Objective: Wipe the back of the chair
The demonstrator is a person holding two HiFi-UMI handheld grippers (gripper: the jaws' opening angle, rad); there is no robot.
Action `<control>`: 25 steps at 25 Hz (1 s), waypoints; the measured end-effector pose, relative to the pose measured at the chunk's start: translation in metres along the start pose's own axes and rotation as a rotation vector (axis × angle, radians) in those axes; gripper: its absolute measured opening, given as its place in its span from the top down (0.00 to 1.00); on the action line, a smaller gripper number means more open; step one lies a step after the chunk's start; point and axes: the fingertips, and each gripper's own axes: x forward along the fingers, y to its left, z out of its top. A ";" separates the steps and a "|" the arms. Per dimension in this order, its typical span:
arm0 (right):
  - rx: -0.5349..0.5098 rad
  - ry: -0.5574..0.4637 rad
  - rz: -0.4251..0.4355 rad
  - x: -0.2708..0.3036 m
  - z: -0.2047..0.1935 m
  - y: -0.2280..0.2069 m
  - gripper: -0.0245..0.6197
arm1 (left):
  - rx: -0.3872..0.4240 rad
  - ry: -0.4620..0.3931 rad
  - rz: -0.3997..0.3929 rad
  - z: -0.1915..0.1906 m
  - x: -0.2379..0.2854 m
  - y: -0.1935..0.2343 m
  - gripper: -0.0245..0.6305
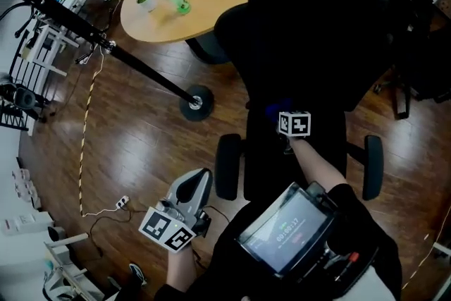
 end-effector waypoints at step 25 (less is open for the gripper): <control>-0.291 -0.720 0.441 -0.365 0.123 0.140 0.88 | 0.120 -0.174 -0.407 0.065 0.054 -0.105 0.95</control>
